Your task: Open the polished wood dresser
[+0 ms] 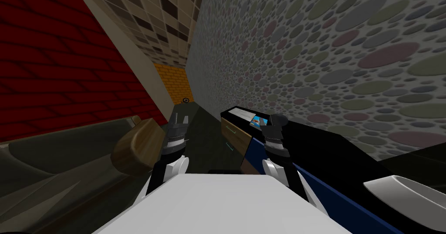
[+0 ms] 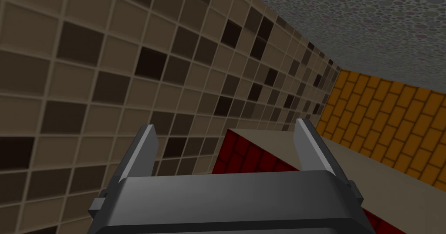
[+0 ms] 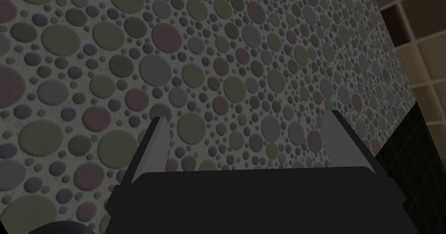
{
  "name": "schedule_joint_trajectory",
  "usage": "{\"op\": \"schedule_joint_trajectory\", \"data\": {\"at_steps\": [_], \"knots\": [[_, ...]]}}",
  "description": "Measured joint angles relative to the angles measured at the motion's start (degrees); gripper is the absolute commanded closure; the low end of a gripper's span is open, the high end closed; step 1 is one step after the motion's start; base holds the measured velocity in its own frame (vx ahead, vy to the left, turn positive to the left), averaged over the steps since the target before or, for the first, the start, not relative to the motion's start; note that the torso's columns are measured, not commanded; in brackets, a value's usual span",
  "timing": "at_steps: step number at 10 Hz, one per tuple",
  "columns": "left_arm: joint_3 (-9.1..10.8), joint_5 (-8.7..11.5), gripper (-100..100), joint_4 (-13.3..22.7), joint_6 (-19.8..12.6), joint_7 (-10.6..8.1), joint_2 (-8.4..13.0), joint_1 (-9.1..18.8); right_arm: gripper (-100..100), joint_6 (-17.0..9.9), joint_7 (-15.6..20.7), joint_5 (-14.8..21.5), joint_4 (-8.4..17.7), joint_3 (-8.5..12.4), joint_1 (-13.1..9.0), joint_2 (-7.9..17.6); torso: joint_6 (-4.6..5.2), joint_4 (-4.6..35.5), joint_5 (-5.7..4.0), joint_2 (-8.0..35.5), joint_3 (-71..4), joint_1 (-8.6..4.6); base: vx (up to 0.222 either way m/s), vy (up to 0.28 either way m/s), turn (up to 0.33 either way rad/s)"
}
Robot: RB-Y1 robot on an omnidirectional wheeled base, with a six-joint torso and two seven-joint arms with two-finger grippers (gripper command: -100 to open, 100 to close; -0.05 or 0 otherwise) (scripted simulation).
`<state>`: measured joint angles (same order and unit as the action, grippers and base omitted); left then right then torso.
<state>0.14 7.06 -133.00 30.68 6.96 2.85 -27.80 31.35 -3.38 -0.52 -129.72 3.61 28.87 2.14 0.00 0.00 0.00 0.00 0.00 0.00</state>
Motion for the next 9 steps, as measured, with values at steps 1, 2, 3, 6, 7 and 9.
{"op": "schedule_joint_trajectory", "data": {"at_steps": [1,2,3,6,7,9], "knots": [[0.0,0.0,0,0.0,0.0,0.0,0.0,0.0,0,0.0,0.0,0.0,0.0,0.0,0.0,0.0,0.0,2.35,0.0,2.32,-4.67,0.0,0.0,0.0,0.0],[0.0,0.0,0,0.0,0.0,0.0,0.0,0.0,0,0.0,0.0,0.0,0.0,0.0,0.0,0.0,0.0,6.0,0.0,5.97,-12.0,0.0,0.0,0.0,0.0],[0.0,0.0,0,-0.01,0.0,0.0,0.0,0.0,0,0.0,0.0,0.0,-0.01,0.0,0.0,0.0,0.0,10.06,0.0,10.03,-20.14,0.0,0.0,0.0,0.0],[0.0,0.0,0,-0.01,0.0,0.0,0.0,0.0,0,0.0,0.0,0.0,-0.01,0.0,0.0,0.0,0.0,22.68,0.0,22.69,-45.36,0.0,0.0,0.0,0.0],[0.0,0.0,0,-0.01,0.0,0.0,0.0,0.0,0,0.0,0.0,0.0,-0.02,0.0,0.0,0.0,0.0,26.91,0.0,26.93,-53.81,0.0,0.0,0.0,0.0],[0.0,0.0,0,-0.02,0.01,0.0,0.0,0.0,0,0.01,0.0,0.0,-0.02,0.0,0.0,0.0,0.0,35.37,0.0,35.39,-70.73,0.0,0.0,0.0,0.0]]}}
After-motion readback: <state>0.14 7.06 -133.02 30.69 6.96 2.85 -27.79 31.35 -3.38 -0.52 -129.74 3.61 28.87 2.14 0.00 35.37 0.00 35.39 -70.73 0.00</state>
